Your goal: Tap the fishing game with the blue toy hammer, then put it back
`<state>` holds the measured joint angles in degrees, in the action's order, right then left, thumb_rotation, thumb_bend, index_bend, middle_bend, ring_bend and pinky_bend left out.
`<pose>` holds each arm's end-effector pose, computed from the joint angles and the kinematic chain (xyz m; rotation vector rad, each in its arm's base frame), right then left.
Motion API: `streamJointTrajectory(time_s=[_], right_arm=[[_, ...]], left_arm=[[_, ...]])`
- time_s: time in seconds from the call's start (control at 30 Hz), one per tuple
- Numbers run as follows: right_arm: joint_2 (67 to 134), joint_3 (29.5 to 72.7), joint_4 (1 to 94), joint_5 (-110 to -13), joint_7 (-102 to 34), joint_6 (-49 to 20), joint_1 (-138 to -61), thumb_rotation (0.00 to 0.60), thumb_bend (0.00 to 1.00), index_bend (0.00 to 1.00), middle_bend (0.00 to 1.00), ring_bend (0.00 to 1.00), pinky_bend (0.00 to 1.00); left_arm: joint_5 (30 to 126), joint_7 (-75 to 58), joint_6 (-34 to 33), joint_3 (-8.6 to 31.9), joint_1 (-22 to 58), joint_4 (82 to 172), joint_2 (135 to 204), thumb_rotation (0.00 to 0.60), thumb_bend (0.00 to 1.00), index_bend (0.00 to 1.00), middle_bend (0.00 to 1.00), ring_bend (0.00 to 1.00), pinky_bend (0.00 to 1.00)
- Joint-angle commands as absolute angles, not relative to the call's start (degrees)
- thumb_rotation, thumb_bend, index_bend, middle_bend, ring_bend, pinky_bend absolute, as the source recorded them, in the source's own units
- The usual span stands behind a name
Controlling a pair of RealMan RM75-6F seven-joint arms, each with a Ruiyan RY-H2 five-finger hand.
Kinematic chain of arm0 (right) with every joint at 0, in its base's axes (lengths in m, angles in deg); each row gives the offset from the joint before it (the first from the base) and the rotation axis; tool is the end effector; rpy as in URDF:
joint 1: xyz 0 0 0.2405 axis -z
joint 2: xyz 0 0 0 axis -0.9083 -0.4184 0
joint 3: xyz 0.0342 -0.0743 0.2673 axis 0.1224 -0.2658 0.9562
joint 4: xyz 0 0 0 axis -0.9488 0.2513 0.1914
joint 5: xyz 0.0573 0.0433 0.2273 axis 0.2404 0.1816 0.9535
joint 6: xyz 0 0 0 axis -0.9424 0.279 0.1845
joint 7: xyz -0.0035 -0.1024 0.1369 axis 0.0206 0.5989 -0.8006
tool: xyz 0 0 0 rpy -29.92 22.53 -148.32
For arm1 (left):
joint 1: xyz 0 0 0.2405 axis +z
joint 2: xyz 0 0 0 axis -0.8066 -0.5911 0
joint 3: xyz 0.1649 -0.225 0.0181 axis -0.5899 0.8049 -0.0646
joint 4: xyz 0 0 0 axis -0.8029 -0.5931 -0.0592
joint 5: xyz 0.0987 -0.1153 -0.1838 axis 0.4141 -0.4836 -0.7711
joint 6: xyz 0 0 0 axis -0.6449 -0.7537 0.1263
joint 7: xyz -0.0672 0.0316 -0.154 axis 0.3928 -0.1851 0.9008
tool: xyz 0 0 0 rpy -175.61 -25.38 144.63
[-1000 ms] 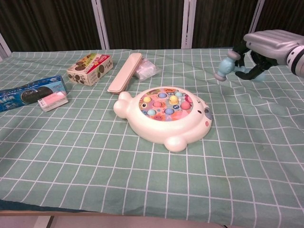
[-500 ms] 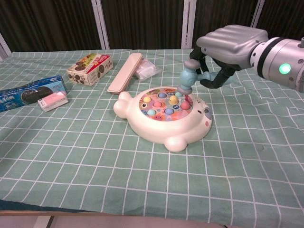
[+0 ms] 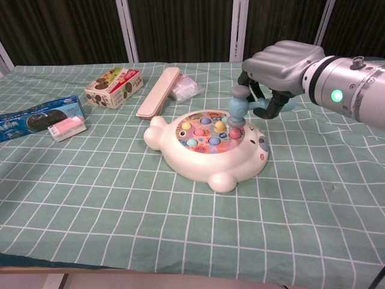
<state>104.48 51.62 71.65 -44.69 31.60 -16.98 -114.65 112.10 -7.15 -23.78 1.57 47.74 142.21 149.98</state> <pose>-0.1007 -0.3804 -0.0364 1.8956 -0.4567 0.5817 -0.3369 0.1986 0.1359 -1.5791 -0.7981 -0.9201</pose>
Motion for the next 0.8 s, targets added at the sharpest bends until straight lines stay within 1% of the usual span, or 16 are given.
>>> streamJointTrajectory(time_s=[0.03,0.47,0.53,0.67,0.8], right_arm=[[105.2,50.7,70.6,-44.5,32.5,-17.5,-115.2,0.6,0.55,0.99,0.73,0.82,0.86],[108.1,49.1,67.7,-41.3,35.7,-19.0,-116.7,0.6,0.55,0.99,0.73,0.82,0.86],[107.5,50.3,68.4,-41.9,33.5,-19.7,-116.4,0.6,0.55,0.99,0.73,0.82,0.86],[106.6,51.3,69.1,-42.9,30.5,-19.9,-116.2,0.6,0.55,0.99,0.73,0.82,0.86],[107.2,52.3,68.2,-44.1,27.6,-19.9,-116.4,0.6,0.55,0.99,0.73,0.82,0.86]], left_arm=[[112.0,-7.2,-23.7,1.6,47.7,142.2,150.0,0.6,0.4,0.0,0.06,0.02,0.1],[112.1,-7.0,-23.8,1.5,47.8,142.2,149.9,0.6,0.4,0.0,0.06,0.02,0.1],[112.1,-6.8,-24.0,1.5,47.9,142.2,149.8,0.6,0.4,0.0,0.06,0.02,0.1],[112.2,-6.7,-24.2,1.5,47.9,142.1,149.8,0.6,0.4,0.0,0.06,0.02,0.1],[112.2,-6.7,-24.1,1.5,47.9,142.1,149.8,0.6,0.4,0.0,0.06,0.02,0.1]])
